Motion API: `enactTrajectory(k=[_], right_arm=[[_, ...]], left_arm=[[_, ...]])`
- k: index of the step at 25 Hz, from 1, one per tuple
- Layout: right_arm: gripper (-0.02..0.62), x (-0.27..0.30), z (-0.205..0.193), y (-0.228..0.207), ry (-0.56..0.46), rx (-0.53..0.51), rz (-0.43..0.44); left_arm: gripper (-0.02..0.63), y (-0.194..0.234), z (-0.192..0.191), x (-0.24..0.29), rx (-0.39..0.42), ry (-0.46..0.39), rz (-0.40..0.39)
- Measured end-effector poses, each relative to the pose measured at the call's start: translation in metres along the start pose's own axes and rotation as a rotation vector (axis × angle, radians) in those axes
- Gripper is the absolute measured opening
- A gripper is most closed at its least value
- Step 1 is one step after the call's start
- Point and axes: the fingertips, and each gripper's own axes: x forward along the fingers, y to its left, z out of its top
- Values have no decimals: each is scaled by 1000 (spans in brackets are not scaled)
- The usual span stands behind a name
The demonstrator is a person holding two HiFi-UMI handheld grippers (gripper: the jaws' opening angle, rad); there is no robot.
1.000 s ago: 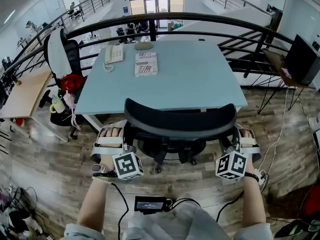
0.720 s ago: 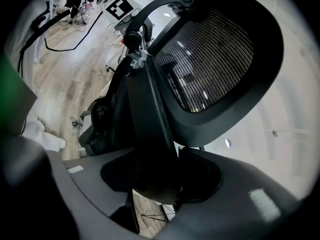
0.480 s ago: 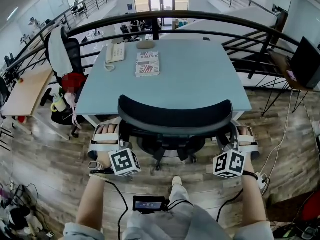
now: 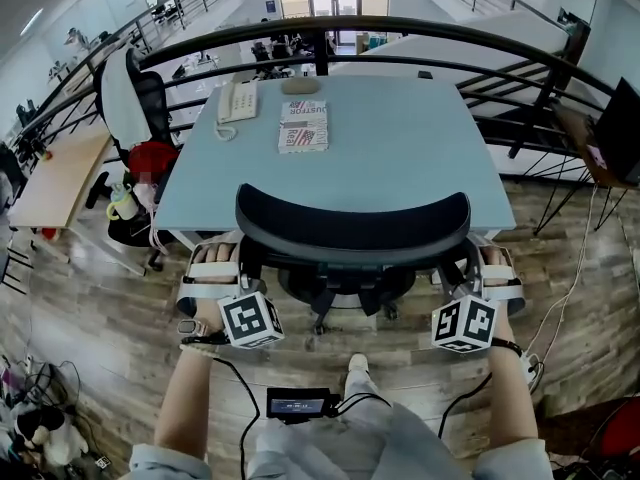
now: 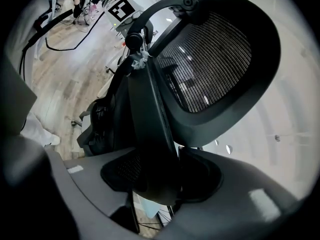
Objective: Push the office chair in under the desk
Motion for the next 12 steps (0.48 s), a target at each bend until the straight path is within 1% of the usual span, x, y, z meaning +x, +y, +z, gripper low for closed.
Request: enactTrajectory(k=[12], right_arm=[[218,35,2,-15,-25,-18,5]], left_arm=[[183,11,-2,26,-18,37,-3]])
